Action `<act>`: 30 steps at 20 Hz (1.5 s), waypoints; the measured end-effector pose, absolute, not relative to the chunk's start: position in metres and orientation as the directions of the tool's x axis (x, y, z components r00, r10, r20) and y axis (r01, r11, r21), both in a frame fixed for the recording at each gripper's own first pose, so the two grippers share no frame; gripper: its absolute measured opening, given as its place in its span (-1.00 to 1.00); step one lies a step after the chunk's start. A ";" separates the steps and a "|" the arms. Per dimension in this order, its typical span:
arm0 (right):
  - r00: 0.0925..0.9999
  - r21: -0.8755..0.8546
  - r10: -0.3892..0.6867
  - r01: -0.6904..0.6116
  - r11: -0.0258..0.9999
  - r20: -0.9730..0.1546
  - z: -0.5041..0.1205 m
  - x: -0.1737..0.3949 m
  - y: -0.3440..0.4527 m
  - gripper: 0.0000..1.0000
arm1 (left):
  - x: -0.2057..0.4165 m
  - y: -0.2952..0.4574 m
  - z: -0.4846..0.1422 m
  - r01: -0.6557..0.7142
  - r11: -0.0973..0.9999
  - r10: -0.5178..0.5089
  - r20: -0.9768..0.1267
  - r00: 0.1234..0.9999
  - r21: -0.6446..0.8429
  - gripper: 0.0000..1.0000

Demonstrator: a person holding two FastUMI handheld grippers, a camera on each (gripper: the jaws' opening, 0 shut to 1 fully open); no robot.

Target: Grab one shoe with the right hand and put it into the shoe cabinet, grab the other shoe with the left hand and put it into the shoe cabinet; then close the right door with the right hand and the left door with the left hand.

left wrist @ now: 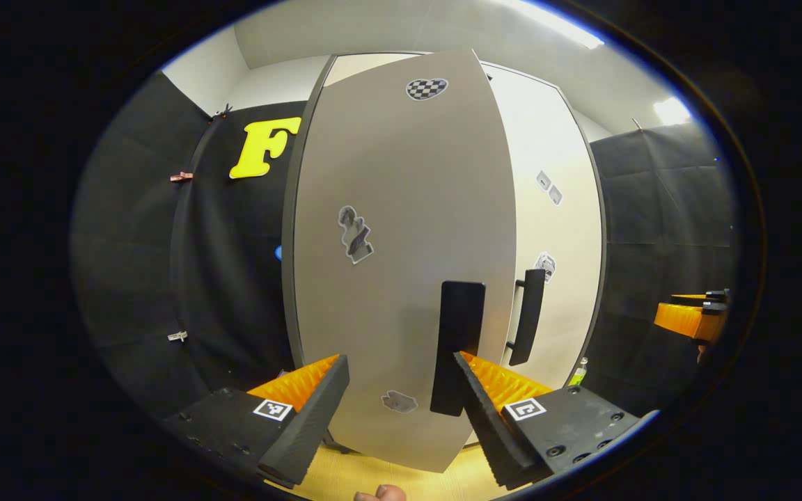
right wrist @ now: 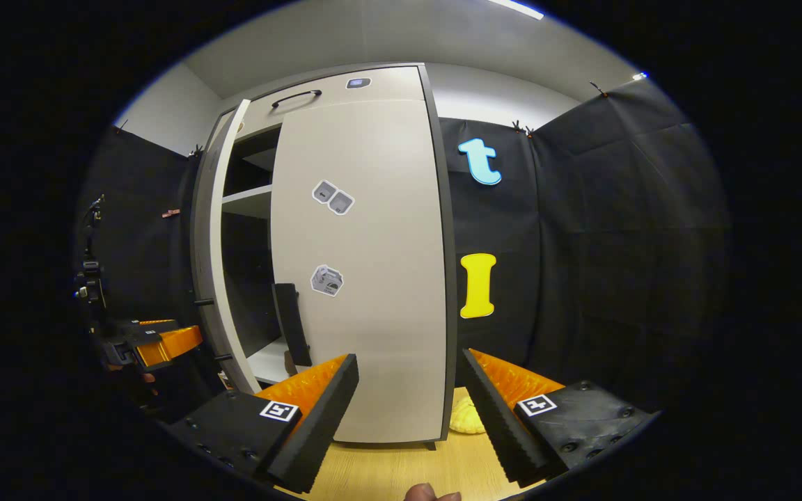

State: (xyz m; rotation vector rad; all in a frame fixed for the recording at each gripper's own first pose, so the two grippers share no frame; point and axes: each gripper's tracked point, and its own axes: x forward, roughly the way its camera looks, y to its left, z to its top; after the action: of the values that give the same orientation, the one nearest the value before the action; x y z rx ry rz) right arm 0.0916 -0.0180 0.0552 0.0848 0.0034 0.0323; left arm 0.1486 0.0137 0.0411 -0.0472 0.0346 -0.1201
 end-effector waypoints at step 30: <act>0.996 0.070 0.081 -0.082 0.994 0.025 0.064 0.089 0.014 0.96 | 0.163 -0.003 0.048 0.102 0.994 -0.103 -0.015 0.995 -0.042 0.90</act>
State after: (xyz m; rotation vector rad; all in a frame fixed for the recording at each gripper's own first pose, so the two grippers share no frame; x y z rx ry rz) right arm 0.0893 0.0143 0.0644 0.0709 -0.0218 0.0818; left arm 0.1625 -0.0028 0.0485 -0.0412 0.0175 -0.1029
